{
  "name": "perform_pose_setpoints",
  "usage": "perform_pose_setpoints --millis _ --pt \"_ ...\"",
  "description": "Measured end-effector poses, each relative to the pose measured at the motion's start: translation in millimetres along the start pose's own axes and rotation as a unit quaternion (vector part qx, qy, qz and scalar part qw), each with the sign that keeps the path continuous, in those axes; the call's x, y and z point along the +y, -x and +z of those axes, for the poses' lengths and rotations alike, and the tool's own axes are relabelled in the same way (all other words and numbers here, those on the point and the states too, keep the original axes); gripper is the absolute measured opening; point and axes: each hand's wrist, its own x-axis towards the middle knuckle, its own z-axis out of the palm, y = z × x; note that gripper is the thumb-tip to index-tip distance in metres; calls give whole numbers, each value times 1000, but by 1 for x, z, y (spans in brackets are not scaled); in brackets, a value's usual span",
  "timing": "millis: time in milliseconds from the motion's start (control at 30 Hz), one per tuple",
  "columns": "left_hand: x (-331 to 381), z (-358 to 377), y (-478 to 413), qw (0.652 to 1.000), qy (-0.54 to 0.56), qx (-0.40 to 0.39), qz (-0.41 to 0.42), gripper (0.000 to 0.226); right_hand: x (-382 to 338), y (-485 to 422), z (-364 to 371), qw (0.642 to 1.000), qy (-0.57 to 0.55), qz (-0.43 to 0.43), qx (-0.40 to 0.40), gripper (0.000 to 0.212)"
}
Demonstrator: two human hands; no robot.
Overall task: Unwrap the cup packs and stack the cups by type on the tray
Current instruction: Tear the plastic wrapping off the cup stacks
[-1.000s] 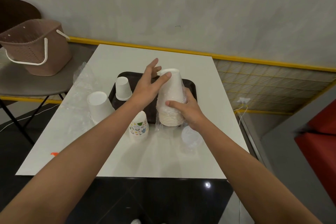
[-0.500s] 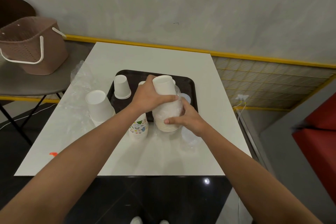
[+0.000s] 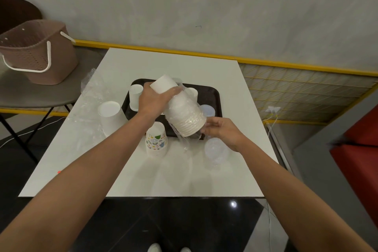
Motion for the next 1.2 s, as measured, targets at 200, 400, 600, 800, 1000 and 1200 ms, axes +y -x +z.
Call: perform_pose_setpoints --millis 200,400,600,800,1000,1200 --pt "-7 -1 -2 995 75 -11 -65 99 6 -9 3 993 -12 -6 115 15" --pt "-6 -1 -3 994 86 5 -71 100 11 -6 3 985 -7 15 174 14" --pt "-4 2 -2 990 112 32 -74 97 8 -7 9 957 -214 106 163 21" --pt "-9 7 -9 978 166 63 -107 95 -1 -7 19 955 -295 22 14 88" --pt "-11 5 -14 976 172 84 -109 85 -10 -9 28 959 -240 -71 132 28" --pt "-8 4 -10 969 181 101 -136 84 -10 -12 24 935 -299 -46 184 11"
